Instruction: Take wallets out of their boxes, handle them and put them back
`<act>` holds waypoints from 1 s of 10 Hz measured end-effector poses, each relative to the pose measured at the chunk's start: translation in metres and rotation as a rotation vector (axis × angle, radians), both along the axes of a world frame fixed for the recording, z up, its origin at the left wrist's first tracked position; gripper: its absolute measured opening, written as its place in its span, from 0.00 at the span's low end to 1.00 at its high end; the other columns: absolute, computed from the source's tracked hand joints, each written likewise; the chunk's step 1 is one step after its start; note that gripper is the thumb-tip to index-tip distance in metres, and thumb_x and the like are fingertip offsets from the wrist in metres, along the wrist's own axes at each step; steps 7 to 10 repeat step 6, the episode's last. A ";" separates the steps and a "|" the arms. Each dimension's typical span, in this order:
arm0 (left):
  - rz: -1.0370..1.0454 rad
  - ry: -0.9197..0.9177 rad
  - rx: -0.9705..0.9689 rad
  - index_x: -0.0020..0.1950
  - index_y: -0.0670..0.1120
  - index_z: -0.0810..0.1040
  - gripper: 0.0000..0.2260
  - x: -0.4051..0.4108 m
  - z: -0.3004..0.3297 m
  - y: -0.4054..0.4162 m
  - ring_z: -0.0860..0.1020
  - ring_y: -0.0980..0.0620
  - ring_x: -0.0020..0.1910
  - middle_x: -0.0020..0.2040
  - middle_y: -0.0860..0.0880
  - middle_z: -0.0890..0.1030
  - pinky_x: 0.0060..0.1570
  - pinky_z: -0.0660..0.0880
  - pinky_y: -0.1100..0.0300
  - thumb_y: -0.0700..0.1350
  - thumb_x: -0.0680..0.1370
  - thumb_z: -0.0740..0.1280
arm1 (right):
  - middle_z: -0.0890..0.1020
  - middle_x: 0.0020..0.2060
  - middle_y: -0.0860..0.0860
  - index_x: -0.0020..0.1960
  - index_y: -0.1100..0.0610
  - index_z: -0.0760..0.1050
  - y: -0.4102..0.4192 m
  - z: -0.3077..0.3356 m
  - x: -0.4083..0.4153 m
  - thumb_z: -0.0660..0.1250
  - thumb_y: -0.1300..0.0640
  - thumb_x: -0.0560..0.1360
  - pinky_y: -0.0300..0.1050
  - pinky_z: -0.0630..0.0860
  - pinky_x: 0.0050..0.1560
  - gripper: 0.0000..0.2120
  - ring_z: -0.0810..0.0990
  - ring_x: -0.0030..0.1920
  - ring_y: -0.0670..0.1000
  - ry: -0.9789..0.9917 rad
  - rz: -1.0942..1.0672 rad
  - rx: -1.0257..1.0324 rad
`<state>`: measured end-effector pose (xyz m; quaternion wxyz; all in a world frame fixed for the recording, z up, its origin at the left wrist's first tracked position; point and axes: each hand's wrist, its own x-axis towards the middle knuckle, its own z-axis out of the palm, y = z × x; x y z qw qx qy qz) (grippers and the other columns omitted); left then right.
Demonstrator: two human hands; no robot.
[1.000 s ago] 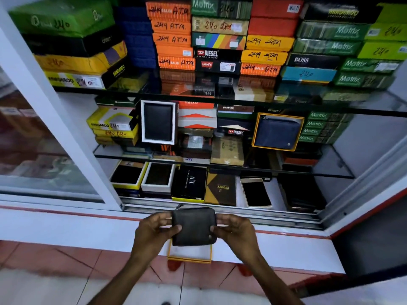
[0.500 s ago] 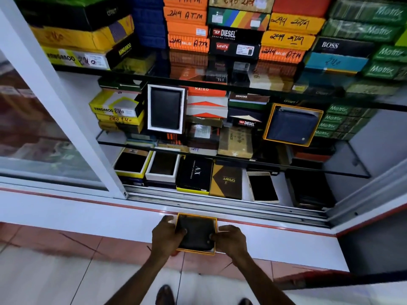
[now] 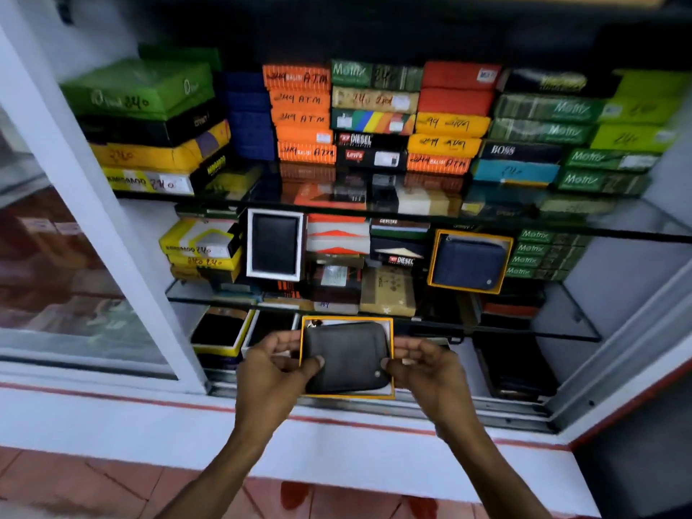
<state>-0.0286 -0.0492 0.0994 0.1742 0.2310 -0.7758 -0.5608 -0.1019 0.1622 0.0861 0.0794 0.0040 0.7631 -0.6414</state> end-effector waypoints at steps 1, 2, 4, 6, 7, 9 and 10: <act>-0.004 0.136 -0.032 0.51 0.50 0.82 0.17 -0.037 0.034 0.005 0.83 0.52 0.40 0.44 0.54 0.86 0.44 0.80 0.58 0.41 0.65 0.79 | 0.88 0.44 0.54 0.51 0.55 0.83 0.000 0.033 -0.036 0.79 0.60 0.65 0.53 0.83 0.53 0.15 0.87 0.46 0.53 0.112 -0.036 -0.011; -0.014 0.228 -0.126 0.56 0.48 0.82 0.18 -0.079 0.057 0.012 0.83 0.56 0.41 0.47 0.54 0.85 0.43 0.79 0.65 0.42 0.67 0.77 | 0.87 0.45 0.50 0.55 0.54 0.82 -0.003 0.060 -0.068 0.77 0.61 0.68 0.54 0.83 0.54 0.15 0.86 0.47 0.52 0.205 -0.071 0.013; -0.059 0.141 -0.181 0.60 0.49 0.80 0.18 -0.146 0.060 0.021 0.82 0.54 0.46 0.48 0.54 0.84 0.51 0.78 0.61 0.46 0.71 0.74 | 0.84 0.53 0.49 0.65 0.55 0.76 -0.021 0.072 -0.118 0.73 0.59 0.73 0.45 0.80 0.53 0.21 0.83 0.46 0.48 0.196 -0.060 0.158; -0.155 0.047 -0.243 0.67 0.50 0.73 0.29 -0.171 0.039 0.014 0.82 0.52 0.56 0.58 0.51 0.83 0.60 0.78 0.55 0.53 0.68 0.75 | 0.84 0.55 0.51 0.68 0.54 0.73 -0.026 0.065 -0.132 0.71 0.60 0.74 0.48 0.80 0.51 0.23 0.82 0.49 0.47 0.145 -0.005 0.155; -0.155 0.047 -0.243 0.67 0.50 0.73 0.29 -0.171 0.039 0.014 0.82 0.52 0.56 0.58 0.51 0.83 0.60 0.78 0.55 0.53 0.68 0.75 | 0.84 0.55 0.51 0.68 0.54 0.73 -0.026 0.065 -0.132 0.71 0.60 0.74 0.48 0.80 0.51 0.23 0.82 0.49 0.47 0.145 -0.005 0.155; -0.155 0.047 -0.243 0.67 0.50 0.73 0.29 -0.171 0.039 0.014 0.82 0.52 0.56 0.58 0.51 0.83 0.60 0.78 0.55 0.53 0.68 0.75 | 0.84 0.55 0.51 0.68 0.54 0.73 -0.026 0.065 -0.132 0.71 0.60 0.74 0.48 0.80 0.51 0.23 0.82 0.49 0.47 0.145 -0.005 0.155; -0.155 0.047 -0.243 0.67 0.50 0.73 0.29 -0.171 0.039 0.014 0.82 0.52 0.56 0.58 0.51 0.83 0.60 0.78 0.55 0.53 0.68 0.75 | 0.84 0.55 0.51 0.68 0.54 0.73 -0.026 0.065 -0.132 0.71 0.60 0.74 0.48 0.80 0.51 0.23 0.82 0.49 0.47 0.145 -0.005 0.155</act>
